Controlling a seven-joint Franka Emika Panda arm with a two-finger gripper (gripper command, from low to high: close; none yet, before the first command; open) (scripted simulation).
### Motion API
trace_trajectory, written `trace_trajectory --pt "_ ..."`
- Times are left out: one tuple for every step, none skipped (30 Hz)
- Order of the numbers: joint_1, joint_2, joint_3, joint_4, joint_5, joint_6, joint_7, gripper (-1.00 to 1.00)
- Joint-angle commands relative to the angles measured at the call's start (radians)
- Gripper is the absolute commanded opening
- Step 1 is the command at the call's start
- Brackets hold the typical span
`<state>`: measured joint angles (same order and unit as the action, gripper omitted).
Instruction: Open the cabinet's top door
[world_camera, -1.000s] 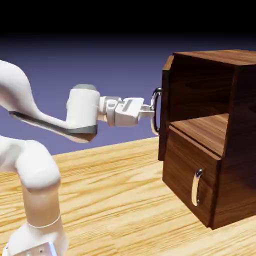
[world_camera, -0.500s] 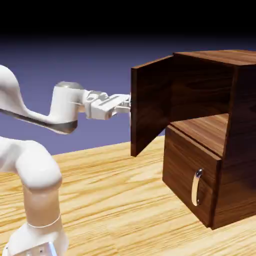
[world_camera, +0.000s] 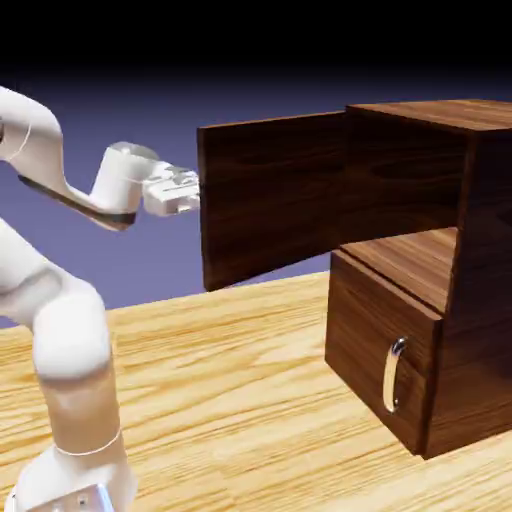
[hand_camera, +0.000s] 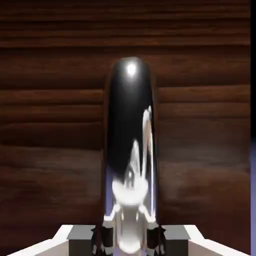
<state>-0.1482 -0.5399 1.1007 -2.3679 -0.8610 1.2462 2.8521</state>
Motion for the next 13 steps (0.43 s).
trace_trajectory --pt "-0.033 0.022 0.037 0.029 0.01 -0.032 0.009 -1.0" --pt "-0.067 0.041 0.073 0.057 0.018 -0.06 0.018 -1.0" --pt "-0.102 0.058 0.109 0.083 0.025 -0.086 0.026 -1.0" --pt "-0.137 0.072 0.145 0.107 0.032 -0.11 0.032 -1.0" --pt "-0.172 0.084 0.182 0.13 0.039 -0.131 0.038 -1.0" --pt "-0.209 0.093 0.217 0.152 0.046 -0.149 0.042 -1.0" --pt "-0.245 0.097 0.252 0.171 0.053 -0.164 0.044 -1.0" --pt "-0.281 0.1 0.286 0.19 0.061 -0.177 0.045 -1.0" --pt "-0.317 0.1 0.32 0.209 0.069 -0.19 0.045 -1.0" --pt "-0.354 0.101 0.353 0.227 0.076 -0.202 0.046 -1.0" --pt "-0.39 0.099 0.386 0.246 0.084 -0.214 0.045 -1.0" --pt "-0.426 0.097 0.419 0.265 0.092 -0.226 0.045 -1.0" --pt "-0.462 0.093 0.451 0.285 0.1 -0.237 0.044 -1.0"
